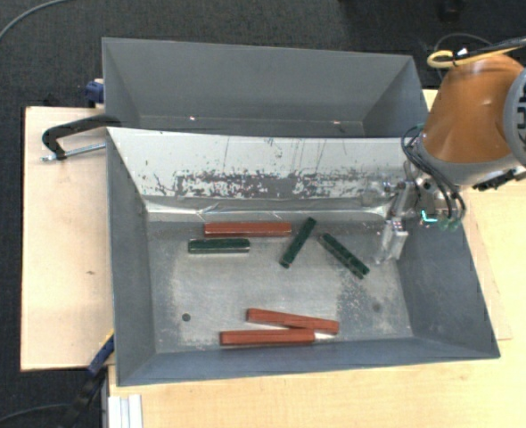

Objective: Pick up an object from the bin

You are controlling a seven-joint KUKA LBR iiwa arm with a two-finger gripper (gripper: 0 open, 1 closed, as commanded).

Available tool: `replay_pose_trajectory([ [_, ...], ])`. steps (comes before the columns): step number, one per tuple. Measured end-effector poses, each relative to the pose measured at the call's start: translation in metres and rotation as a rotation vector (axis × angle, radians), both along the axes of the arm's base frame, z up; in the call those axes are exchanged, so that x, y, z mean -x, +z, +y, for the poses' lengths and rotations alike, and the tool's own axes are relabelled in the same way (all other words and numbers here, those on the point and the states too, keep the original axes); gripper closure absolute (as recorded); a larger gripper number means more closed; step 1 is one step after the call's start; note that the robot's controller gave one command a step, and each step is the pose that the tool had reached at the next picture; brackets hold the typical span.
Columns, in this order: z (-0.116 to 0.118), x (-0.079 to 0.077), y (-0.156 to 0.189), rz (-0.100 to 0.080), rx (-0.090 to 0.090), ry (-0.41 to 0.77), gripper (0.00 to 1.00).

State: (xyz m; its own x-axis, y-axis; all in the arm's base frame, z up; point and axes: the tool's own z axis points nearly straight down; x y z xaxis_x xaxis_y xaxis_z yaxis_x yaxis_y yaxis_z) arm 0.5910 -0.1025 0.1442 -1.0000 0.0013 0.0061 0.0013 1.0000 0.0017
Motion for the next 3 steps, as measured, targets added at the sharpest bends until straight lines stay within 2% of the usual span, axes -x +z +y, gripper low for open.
replay_pose_trajectory([
  [1,0.020,0.009,-0.077,0.001,-0.001,-0.131,0.00],
  [2,0.018,0.007,-0.073,-0.007,0.001,-0.131,1.00],
  [3,0.011,0.006,0.085,-0.022,0.003,-0.127,1.00],
])
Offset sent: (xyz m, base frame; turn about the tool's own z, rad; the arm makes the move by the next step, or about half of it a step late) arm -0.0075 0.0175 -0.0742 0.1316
